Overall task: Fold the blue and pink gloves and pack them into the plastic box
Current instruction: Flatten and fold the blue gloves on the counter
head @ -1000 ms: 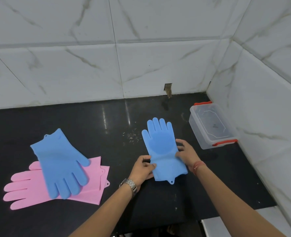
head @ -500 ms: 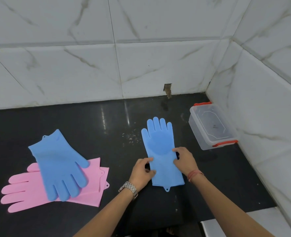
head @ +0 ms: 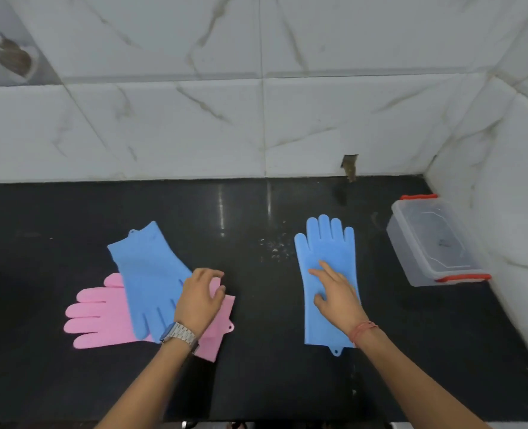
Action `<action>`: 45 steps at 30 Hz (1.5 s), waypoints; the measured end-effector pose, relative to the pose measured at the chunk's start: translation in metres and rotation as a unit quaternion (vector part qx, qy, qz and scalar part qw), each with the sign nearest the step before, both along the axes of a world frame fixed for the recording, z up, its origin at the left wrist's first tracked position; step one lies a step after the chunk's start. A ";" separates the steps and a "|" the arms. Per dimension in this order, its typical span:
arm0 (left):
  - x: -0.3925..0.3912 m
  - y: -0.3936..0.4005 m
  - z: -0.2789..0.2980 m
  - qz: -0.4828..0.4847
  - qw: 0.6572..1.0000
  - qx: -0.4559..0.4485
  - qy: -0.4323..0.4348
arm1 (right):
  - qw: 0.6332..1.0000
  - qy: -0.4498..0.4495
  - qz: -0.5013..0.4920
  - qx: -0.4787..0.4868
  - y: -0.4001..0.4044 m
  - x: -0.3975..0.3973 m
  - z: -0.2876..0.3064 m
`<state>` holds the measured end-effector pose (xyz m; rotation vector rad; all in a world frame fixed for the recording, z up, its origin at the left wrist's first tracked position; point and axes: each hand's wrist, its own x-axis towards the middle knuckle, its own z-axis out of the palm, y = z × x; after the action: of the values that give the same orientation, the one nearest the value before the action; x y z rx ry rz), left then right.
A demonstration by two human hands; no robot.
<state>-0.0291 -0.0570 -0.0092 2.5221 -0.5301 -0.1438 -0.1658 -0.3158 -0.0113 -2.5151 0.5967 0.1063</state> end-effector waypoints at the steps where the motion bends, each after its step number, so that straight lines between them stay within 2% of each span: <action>1: 0.006 0.012 0.002 0.027 0.999 0.021 -0.006 | 1.000 -0.002 0.010 0.003 0.005 0.004 0.000; 4: 0.015 0.042 0.003 0.089 0.994 0.066 -0.013 | 0.999 -0.003 0.048 0.018 0.017 0.015 0.003; 10: 0.019 0.082 0.001 0.260 0.965 0.039 0.022 | 0.994 0.014 0.111 0.015 0.043 0.031 0.008; 13: 0.026 0.097 -0.001 0.320 0.944 -0.039 0.068 | 0.991 0.021 0.128 0.022 0.053 0.037 0.010; 16: 0.034 0.108 -0.002 0.340 0.925 -0.137 0.100 | 0.989 0.021 0.143 0.040 0.064 0.040 0.012; 25: 0.045 0.113 -0.002 0.397 0.845 -0.299 0.194 | 0.979 0.017 0.183 0.090 0.094 0.042 0.024; 28: 0.046 0.098 0.000 0.385 0.822 -0.357 0.220 | 0.980 0.033 0.167 0.100 0.094 0.038 0.028; 34: 0.038 0.073 0.009 0.315 0.830 -0.394 0.237 | 0.979 0.032 0.157 0.129 0.097 0.035 0.032; 38: 0.029 0.052 0.018 0.272 0.854 -0.373 0.241 | 0.979 0.029 0.139 0.144 0.094 0.033 0.028; 43: 0.013 0.028 0.035 0.229 0.861 -0.384 0.242 | 0.979 0.020 0.134 0.152 0.087 0.026 0.024; 45: 0.005 0.018 0.042 0.196 0.876 -0.363 0.248 | 0.980 0.014 0.130 0.151 0.082 0.023 0.023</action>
<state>-0.0238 -0.0390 0.0330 1.7034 0.1377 -0.3505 -0.1425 -0.2335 0.0118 -2.2834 0.2375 0.3047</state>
